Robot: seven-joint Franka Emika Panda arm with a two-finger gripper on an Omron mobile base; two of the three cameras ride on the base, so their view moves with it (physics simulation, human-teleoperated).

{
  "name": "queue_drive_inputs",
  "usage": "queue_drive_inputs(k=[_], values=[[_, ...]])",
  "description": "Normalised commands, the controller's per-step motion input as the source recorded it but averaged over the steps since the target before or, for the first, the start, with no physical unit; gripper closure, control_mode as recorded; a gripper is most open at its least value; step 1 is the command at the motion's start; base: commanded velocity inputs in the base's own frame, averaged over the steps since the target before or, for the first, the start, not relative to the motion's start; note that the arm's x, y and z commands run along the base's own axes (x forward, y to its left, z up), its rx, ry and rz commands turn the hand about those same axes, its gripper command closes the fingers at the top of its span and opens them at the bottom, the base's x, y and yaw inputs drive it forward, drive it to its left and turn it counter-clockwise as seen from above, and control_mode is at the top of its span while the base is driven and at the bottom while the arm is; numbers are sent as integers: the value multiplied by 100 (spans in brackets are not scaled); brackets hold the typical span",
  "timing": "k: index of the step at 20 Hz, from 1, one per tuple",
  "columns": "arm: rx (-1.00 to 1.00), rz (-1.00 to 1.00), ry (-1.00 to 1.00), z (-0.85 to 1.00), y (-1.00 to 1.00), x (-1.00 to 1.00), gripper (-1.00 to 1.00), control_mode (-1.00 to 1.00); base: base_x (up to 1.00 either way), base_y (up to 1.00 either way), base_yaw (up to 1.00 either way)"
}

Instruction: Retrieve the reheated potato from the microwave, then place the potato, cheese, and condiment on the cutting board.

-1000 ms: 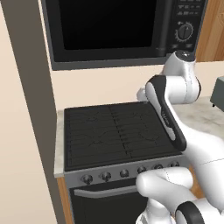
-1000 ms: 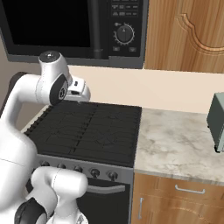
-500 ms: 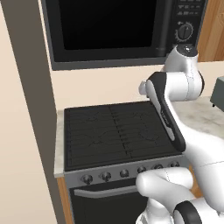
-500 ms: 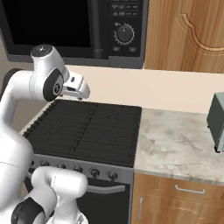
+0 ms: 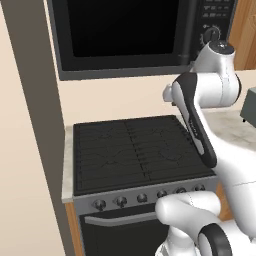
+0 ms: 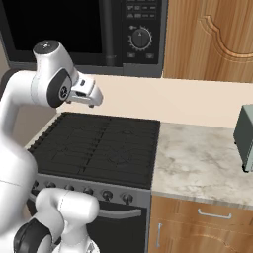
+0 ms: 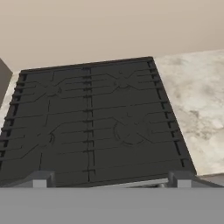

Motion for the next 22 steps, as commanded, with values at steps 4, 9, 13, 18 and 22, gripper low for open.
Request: queue_drive_inputs(k=[4,9,13,18,22], values=[[0,0,0,30,-9,-5,-100,-100,0,0,0],[-1,5,-11,25,-18,-6,-100,-100,0,0,0],[-3,8,-34,15,-14,-3,-100,-100,0,0,0],[-2,11,-36,16,-15,3,-100,-100,0,0,0],[-2,5,-26,16,-8,16,-100,-100,0,0,0]])
